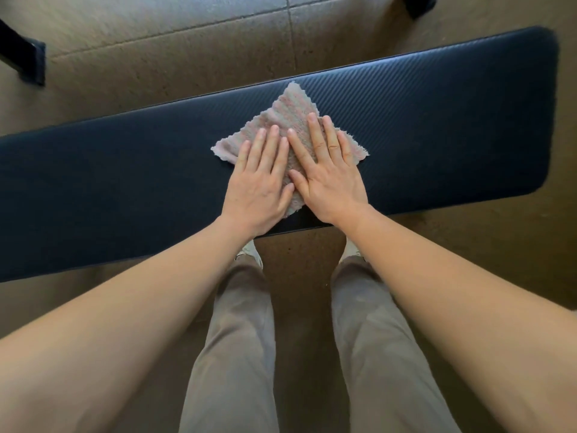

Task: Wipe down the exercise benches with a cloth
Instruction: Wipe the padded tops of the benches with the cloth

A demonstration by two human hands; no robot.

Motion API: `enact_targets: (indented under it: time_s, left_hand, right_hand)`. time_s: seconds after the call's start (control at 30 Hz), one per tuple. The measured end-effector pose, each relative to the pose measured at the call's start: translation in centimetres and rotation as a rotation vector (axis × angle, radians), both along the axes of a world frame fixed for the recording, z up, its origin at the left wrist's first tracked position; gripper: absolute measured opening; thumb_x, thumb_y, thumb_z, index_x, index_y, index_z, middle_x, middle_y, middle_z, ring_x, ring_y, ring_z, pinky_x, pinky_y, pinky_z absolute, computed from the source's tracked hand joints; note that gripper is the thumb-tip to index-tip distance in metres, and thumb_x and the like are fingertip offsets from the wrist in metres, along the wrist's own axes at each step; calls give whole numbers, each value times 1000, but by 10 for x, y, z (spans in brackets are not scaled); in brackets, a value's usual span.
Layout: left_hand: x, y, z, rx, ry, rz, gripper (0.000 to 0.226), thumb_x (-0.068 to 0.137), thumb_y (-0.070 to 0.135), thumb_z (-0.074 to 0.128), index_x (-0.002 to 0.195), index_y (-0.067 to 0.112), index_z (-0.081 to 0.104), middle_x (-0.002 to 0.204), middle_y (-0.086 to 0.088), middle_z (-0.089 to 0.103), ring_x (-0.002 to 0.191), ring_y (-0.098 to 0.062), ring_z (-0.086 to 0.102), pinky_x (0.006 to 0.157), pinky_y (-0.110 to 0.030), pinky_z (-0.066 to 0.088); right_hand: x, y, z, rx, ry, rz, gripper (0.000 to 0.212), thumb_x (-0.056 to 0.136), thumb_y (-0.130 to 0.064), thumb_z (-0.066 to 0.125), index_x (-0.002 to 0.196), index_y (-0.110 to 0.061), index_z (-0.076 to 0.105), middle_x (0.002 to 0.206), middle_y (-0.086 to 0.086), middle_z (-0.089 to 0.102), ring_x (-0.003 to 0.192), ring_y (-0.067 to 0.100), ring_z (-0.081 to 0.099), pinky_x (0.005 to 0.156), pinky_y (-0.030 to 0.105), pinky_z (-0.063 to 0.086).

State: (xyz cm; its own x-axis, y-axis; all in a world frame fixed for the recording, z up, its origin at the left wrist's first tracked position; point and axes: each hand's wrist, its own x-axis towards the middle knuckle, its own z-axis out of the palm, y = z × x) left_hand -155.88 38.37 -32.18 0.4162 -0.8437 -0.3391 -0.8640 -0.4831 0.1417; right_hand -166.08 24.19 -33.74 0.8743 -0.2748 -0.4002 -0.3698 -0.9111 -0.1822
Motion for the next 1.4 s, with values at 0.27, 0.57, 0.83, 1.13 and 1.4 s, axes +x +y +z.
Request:
enact_targets:
  time_s: [0.27, 0.57, 0.83, 1.13, 1.4]
  left_hand:
    - [-57, -109, -4, -90, 77, -291, 63, 110, 45, 23, 164, 13, 14, 171, -16, 9, 159, -32, 7, 128, -52, 14]
    - [-122, -238, -3, -114, 107, -597, 79, 102, 52, 31, 164, 9, 5, 172, -15, 3, 159, -32, 0, 128, -53, 8]
    - [-161, -270, -15, -91, 88, -631, 79, 105, 59, 11, 163, 7, -1, 172, -15, -1, 159, -29, -3, 128, -54, 4]
    - [-152, -205, -14, -58, 108, -415, 74, 107, 56, 8, 163, 9, 0, 172, -12, -1, 159, -26, -4, 128, -53, 3]
    - [-101, -99, -10, 6, 83, -221, 70, 109, 53, 12, 164, 12, -1, 172, -9, -5, 159, -23, -7, 128, -55, 3]
  right_hand:
    - [-116, -112, 3, -52, 77, -129, 69, 107, -61, 12, 162, -28, -13, 171, 9, -18, 158, 27, -16, 129, 46, -1]
    - [-218, -204, 8, -105, 119, -173, 76, 105, -62, 19, 162, -26, -17, 170, 10, -19, 157, 28, -17, 129, 46, -2]
    - [-258, -219, 17, -30, 16, -412, 81, 105, -44, 41, 163, -14, -7, 171, 14, -9, 159, 29, -8, 128, 43, -5]
    - [-206, -148, 6, -41, -52, -552, 64, 109, -39, 25, 164, -18, 2, 172, 11, -4, 159, 31, -6, 127, 45, -7]
    - [-136, -105, -1, -58, 1, -187, 69, 107, -53, 21, 164, -21, -1, 172, 13, -5, 158, 35, -5, 129, 50, 2]
